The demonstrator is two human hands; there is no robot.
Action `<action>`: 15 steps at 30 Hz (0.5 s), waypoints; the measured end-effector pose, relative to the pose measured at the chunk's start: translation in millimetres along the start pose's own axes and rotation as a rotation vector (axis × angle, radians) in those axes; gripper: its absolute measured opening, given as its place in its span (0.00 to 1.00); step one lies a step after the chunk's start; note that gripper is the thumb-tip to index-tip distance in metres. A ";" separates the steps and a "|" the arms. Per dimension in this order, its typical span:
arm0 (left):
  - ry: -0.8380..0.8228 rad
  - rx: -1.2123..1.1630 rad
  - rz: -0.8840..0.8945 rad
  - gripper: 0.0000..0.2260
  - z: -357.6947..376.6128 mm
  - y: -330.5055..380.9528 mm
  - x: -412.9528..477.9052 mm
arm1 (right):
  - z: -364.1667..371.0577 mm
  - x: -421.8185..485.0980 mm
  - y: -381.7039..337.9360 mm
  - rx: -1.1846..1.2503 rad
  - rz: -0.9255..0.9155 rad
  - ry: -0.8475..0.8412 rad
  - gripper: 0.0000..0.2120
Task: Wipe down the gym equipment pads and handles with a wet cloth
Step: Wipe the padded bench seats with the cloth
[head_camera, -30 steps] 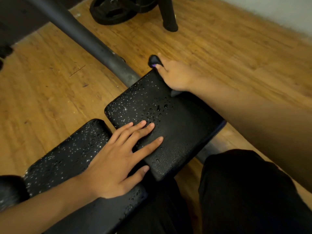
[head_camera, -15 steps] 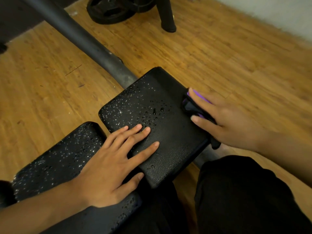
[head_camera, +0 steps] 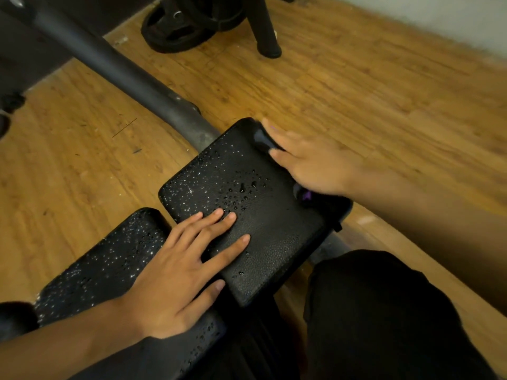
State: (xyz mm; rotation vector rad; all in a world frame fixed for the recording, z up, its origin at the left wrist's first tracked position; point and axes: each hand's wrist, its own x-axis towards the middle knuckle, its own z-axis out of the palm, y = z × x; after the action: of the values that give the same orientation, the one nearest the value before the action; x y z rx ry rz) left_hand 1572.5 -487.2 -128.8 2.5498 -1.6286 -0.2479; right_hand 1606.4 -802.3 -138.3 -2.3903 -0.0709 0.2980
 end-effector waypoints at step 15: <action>-0.027 0.025 0.028 0.29 -0.7 -4.9 1.9 | -2.2 109.9 -34.6 -0.088 0.019 0.012 0.17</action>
State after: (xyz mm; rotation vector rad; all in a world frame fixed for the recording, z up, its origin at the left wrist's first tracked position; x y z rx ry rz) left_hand 1577.8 -486.9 -129.1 2.5510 -1.6859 -0.2630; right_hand 1714.8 -763.4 -134.9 -2.4809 -0.0565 0.2946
